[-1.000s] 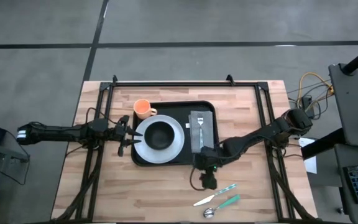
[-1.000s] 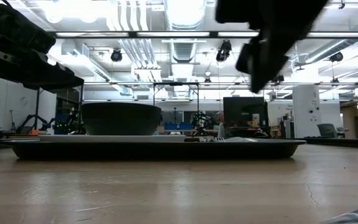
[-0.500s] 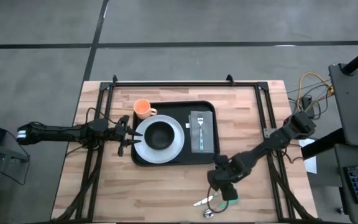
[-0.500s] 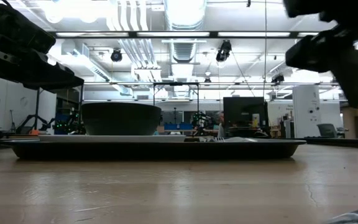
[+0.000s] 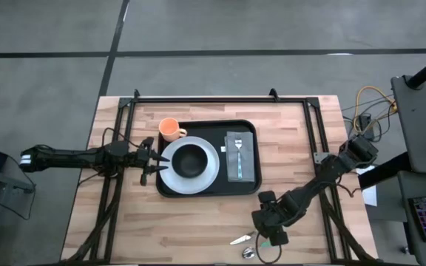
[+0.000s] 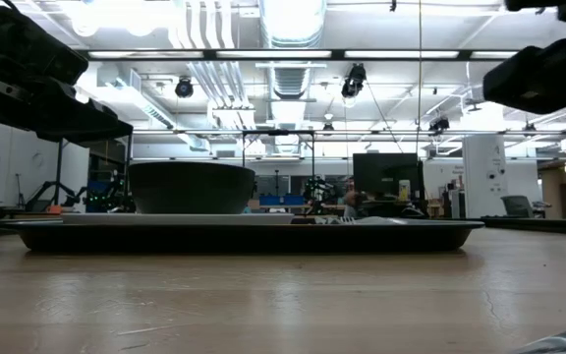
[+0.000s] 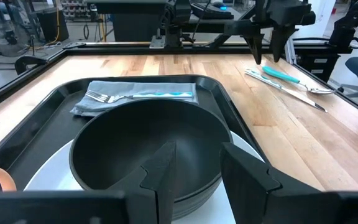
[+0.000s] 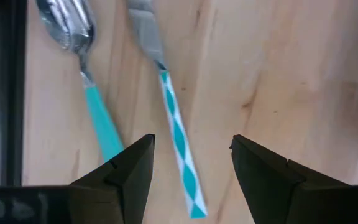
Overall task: Set up tray
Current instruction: Put the blue knife on the gray napkin, then put the blue spoon on the gray napkin
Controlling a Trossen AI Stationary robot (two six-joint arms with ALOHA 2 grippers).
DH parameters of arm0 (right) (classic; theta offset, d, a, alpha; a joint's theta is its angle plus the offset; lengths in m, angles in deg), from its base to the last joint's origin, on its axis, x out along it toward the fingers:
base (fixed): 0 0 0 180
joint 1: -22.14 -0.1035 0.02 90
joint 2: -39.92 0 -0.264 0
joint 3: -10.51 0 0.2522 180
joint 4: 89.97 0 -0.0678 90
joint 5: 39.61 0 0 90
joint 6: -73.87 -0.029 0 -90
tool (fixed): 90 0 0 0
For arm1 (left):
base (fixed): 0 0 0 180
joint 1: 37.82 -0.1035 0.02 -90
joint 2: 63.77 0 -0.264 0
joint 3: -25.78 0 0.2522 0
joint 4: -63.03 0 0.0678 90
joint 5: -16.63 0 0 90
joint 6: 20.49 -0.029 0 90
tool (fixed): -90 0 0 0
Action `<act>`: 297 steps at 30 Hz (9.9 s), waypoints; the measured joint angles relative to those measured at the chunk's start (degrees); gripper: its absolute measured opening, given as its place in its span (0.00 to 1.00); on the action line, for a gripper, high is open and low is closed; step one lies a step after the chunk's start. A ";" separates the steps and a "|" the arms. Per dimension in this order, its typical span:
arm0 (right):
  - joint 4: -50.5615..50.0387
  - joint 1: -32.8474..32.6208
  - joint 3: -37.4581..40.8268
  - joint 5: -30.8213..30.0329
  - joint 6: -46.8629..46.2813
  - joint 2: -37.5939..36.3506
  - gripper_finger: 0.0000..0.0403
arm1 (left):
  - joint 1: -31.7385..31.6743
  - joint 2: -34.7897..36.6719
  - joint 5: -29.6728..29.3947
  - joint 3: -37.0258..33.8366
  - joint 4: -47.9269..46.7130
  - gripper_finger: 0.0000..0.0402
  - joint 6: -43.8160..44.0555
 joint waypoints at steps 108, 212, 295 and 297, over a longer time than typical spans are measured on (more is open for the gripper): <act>9.73 4.17 -3.14 -7.78 -28.73 6.56 0.06 | -0.01 -0.35 0.01 0.02 0.01 0.26 0.02; 3.23 33.87 4.92 -14.50 -64.37 5.48 0.19 | -0.02 -0.44 -0.01 -0.02 0.01 0.26 0.00; 5.05 21.87 4.53 5.18 1.63 -4.82 0.28 | -0.02 -0.45 0.01 -0.02 0.01 0.26 0.00; 5.03 20.09 4.53 5.20 1.67 -4.82 0.27 | -0.02 -0.45 0.02 -0.02 0.01 0.26 0.01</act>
